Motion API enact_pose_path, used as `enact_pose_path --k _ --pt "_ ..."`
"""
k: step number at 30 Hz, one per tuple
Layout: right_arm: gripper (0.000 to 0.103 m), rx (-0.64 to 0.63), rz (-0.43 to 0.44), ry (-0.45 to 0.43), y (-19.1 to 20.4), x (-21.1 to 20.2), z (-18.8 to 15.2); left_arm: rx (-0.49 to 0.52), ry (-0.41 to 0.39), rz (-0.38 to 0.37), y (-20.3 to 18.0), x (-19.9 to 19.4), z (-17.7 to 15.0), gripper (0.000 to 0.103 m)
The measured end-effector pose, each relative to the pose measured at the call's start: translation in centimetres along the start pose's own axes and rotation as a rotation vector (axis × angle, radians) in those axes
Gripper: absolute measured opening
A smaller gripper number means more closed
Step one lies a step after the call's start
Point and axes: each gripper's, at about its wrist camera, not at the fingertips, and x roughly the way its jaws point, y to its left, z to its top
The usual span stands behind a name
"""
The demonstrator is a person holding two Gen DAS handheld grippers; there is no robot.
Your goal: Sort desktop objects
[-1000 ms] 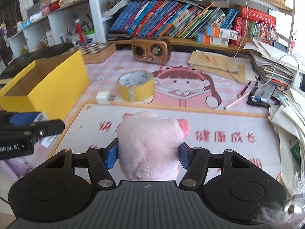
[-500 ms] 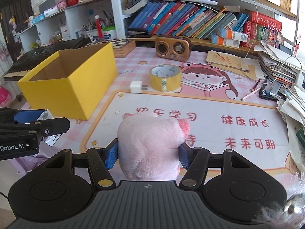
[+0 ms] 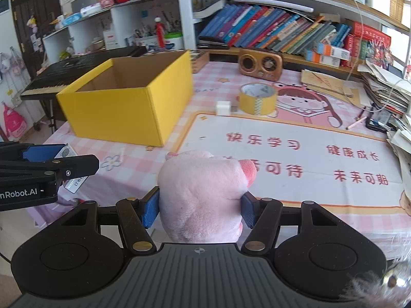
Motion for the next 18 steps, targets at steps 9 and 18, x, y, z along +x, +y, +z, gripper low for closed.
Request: enact_pose_path --k 9,18 --pt "0.06 -0.047 0.044 -0.001 3.8 -0.2 -0.5 -0.034 -0.015 0.044 2.6 -2.4 -1.5 0.056" --pt "0.06 -0.102 0.083 0.0 6.7 0.1 -0.5 -0.076 -0.028 0.08 4.7 -4.2 -2.5 0.056"
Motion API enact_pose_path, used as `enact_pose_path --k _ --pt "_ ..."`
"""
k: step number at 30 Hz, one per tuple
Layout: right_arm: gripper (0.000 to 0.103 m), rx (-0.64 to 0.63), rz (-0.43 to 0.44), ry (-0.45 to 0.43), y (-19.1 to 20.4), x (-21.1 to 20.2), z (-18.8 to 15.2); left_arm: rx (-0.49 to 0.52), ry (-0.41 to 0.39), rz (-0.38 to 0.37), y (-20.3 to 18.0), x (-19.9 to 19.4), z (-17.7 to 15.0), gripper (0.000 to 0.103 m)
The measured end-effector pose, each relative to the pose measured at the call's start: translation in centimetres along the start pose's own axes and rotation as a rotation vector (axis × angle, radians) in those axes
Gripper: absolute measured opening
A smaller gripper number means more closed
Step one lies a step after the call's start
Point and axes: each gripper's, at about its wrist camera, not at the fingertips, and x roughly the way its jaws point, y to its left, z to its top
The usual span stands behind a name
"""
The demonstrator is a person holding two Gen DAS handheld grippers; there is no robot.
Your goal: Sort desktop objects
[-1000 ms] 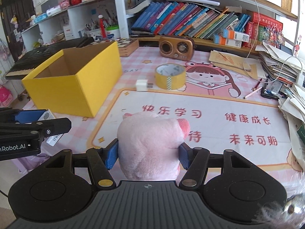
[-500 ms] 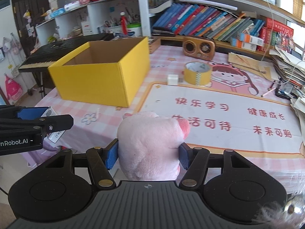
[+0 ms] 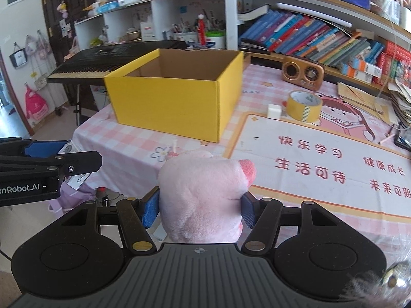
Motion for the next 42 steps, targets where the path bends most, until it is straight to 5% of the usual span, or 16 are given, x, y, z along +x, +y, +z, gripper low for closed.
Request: enact_pose_path --k 21,30,42 --pt "0.06 -0.086 0.039 -0.072 1.9 1.1 4.7 -0.076 -0.04 0.061 4.5 0.2 1.6 0.056" --pt "0.06 -0.061 0.039 -0.193 -0.3 2.3 10.8 -0.051 -0.094 0.065 4.6 2.5 5.7 0.056" --pt "0.06 -0.104 0.097 -0.24 -2.9 8.9 20.2 -0.028 -0.135 0.084 4.3 9.1 12.7 0.056"
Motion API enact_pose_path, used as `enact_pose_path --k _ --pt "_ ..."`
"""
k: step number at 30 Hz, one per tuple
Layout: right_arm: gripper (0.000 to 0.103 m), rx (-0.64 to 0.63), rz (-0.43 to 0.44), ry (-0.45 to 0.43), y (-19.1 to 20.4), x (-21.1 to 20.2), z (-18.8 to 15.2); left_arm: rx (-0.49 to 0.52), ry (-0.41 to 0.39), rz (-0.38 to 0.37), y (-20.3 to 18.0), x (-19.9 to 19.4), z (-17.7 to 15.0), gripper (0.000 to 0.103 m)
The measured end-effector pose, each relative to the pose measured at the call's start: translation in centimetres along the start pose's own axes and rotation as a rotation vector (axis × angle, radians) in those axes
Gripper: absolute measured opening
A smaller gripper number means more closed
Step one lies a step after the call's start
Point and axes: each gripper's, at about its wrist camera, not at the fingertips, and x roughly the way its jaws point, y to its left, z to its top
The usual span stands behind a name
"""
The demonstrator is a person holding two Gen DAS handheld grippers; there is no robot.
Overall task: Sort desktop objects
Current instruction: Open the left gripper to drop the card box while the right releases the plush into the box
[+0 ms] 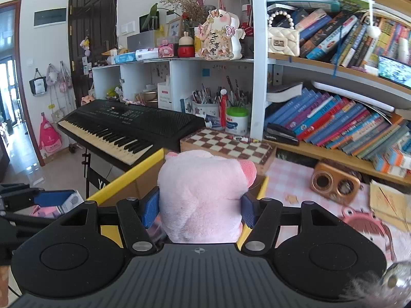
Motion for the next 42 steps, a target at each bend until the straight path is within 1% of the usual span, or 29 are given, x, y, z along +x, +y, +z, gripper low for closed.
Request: enact_pose_path --k 3,6,11,15,19,26,36,40,42 --pt "0.06 0.006 0.022 0.016 -1.2 2.3 1.4 0.015 0.014 0.0 -0.5 2.2 1.0 0.056" --pt "0.06 0.028 0.048 0.042 -2.3 4.7 2.6 0.035 0.045 -0.007 -1.1 4.5 1.5 0.056" --pt "0.06 0.043 0.124 0.11 -3.0 8.2 3.8 0.056 0.107 -0.022 -2.2 7.9 1.4 0.056" --pt "0.06 0.054 0.188 0.203 -3.0 11.3 3.9 0.068 0.163 -0.035 -2.8 10.2 1.1 0.057" --pt "0.06 0.042 0.2 0.278 -2.4 14.1 3.5 0.078 0.212 -0.042 -3.3 11.8 0.5 0.057" --pt "0.06 0.067 0.247 0.397 -2.2 18.1 2.7 0.08 0.276 -0.046 -3.7 13.2 -0.4 0.057" --pt "0.06 0.078 0.23 0.503 -2.1 21.0 1.4 0.082 0.332 -0.058 -4.3 14.0 -1.4 0.057" --pt "0.062 0.086 0.218 0.524 -2.4 21.7 1.0 0.082 0.349 -0.064 -4.5 14.2 -1.7 0.057" --pt "0.062 0.086 0.195 0.527 -2.5 22.0 1.1 0.083 0.36 -0.076 -4.6 14.3 -1.8 0.057"
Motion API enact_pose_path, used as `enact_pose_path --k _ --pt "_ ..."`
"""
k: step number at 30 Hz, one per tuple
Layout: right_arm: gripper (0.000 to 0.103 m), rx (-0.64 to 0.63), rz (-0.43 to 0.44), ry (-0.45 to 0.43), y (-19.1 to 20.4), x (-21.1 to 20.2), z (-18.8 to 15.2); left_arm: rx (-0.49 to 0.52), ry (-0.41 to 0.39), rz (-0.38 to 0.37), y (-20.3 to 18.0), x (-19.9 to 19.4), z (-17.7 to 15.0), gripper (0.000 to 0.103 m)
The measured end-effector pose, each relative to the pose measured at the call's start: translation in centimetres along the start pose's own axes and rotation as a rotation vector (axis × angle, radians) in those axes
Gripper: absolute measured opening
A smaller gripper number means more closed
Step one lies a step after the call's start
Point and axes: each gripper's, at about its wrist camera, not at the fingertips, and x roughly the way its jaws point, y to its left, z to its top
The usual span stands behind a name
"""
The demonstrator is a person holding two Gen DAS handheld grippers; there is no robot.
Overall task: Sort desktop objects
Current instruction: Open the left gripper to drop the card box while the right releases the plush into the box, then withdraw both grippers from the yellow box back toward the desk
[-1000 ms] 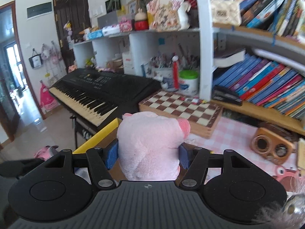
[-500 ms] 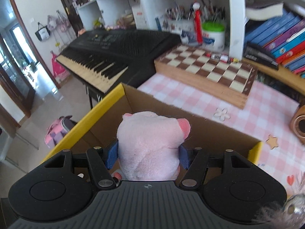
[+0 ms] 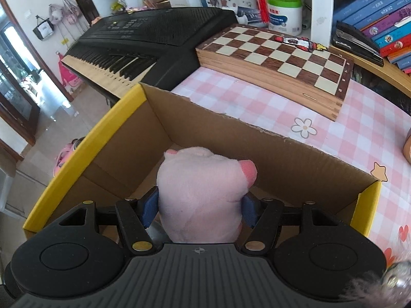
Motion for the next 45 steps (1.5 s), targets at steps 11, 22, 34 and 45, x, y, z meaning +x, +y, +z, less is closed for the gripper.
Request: enact_pose_path --k 11,22,34,45 --pt "0.074 0.008 -0.042 -0.025 -0.1 -0.3 -0.3 -0.019 -0.041 -0.004 0.5 -0.7 -0.2 0.06" --pt "0.084 -0.009 -0.066 -0.149 0.9 -5.7 -1.6 -0.026 -0.14 0.0 0.6 -4.4 0.1 0.07" --pt "0.087 -0.036 -0.145 -0.264 2.4 -11.7 -5.0 -0.013 -0.221 -0.012 0.7 -8.7 -1.6 0.076" --pt "0.087 0.0 -0.261 -0.379 4.6 -15.1 -9.5 -0.03 -0.26 0.022 2.3 -12.1 -4.4 0.083"
